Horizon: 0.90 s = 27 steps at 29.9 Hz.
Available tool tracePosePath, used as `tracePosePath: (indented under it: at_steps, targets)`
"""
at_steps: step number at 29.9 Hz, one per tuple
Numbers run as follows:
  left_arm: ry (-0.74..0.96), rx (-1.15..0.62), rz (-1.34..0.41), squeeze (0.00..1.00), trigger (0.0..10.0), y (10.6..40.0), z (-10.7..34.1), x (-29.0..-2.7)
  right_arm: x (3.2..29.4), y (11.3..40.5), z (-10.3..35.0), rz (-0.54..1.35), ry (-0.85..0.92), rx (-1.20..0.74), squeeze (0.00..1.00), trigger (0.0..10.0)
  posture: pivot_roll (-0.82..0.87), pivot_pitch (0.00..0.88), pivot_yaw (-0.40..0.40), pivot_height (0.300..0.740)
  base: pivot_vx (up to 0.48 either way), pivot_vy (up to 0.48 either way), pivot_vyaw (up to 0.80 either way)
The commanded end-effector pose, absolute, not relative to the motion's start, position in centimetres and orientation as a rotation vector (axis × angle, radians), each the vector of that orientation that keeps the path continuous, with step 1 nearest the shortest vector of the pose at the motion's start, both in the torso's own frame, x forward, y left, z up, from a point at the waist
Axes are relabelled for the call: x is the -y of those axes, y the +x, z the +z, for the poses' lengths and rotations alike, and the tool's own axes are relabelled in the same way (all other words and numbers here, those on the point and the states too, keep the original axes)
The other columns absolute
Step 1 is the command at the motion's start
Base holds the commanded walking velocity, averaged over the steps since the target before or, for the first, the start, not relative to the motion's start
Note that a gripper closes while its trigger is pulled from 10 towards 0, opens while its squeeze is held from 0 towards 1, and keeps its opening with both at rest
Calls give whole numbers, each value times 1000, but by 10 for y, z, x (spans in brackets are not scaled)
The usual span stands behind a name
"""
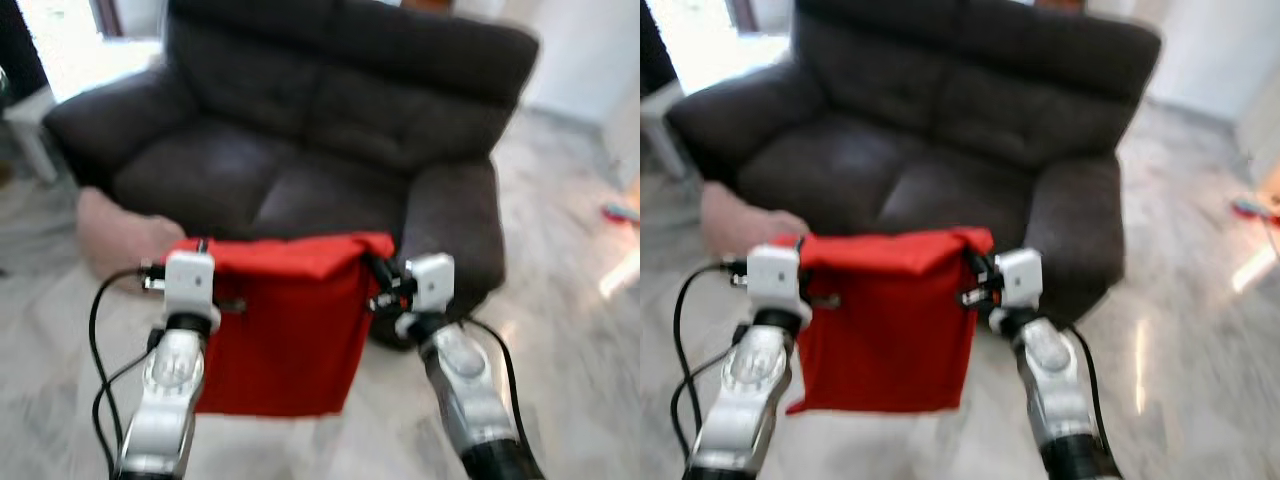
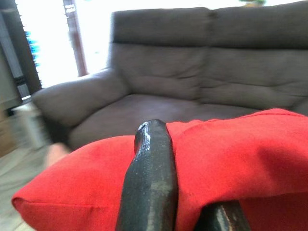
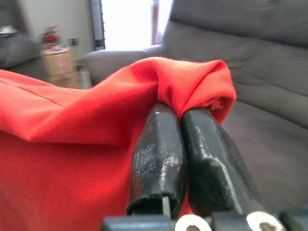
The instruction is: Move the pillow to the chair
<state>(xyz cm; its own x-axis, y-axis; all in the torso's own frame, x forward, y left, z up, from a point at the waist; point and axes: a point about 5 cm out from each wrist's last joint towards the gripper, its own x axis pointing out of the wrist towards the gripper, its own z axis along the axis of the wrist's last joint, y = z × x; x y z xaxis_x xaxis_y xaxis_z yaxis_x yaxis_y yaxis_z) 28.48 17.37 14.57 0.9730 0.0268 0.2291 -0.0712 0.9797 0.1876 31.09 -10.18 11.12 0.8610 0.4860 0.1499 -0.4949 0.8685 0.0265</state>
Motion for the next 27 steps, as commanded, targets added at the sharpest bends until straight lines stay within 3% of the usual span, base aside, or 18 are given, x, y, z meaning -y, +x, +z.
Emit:
tracePosePath:
  at_steps: [1, 9, 20, 27]
  targets:
    - [189, 337, 38, 0, 10000, 286, 167, -167, 104, 313, 126, 522, 59, 210, 0, 10000, 130, 24, -156, 740, 322, 0, 0]
    - [188, 339, 43, 0, 10000, 287, 168, -167, 100, 311, 127, 553, 57, 215, 0, 10000, 131, 27, -158, 740, 323, 0, 0]
    - [188, 341, 48, 0, 10000, 287, 168, -168, 98, 310, 127, 576, 60, 217, 0, 10000, 132, 26, -161, 740, 324, 0, 688]
    - [187, 342, 48, 0, 10000, 286, 168, -168, 98, 311, 128, 568, 90, 211, 0, 10000, 131, 24, -161, 740, 324, 0, 0]
